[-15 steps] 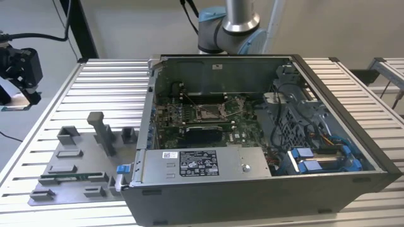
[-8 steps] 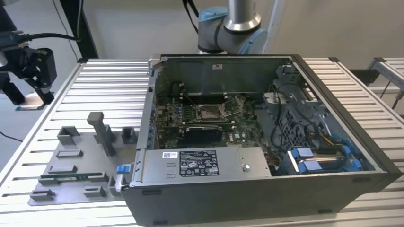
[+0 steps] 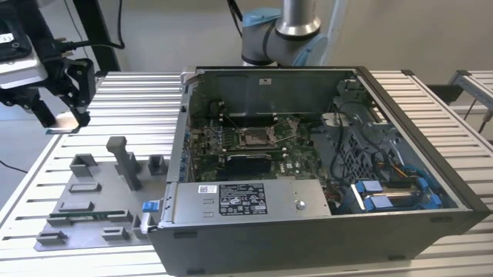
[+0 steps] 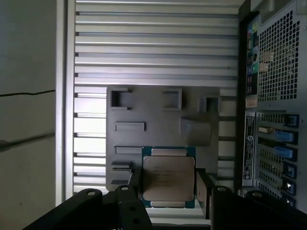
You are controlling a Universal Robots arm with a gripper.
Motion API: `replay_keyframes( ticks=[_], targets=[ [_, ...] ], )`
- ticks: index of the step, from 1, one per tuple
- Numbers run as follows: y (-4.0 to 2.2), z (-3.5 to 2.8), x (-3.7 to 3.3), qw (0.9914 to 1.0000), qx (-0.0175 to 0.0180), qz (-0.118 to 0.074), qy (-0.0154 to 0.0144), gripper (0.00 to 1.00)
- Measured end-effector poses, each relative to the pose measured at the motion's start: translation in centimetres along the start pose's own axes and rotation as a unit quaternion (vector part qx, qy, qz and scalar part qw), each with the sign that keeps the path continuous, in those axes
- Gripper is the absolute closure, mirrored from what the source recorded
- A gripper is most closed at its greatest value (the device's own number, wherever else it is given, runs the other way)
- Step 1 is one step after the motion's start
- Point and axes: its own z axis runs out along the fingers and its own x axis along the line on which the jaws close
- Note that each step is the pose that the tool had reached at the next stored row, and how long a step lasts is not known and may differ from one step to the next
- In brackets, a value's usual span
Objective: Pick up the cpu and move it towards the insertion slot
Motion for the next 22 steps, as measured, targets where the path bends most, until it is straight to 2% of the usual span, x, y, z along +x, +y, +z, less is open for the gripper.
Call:
replay_keyframes(
  ticks=[1,2,7,22],
  targets=[
    [0.00,-0.01,-0.46,1.00000,0.0001,0.000,0.0001,1.00],
    [-0.01,0.00,-1.29,1.00000,0.0000,0.000,0.0001,1.00],
    [-0.01,0.00,-3.26,1.00000,0.0001,0.000,0.0001,1.00],
    [-0.03,0.02,-8.29,1.00000,0.0001,0.000,0.0001,1.00]
  ],
)
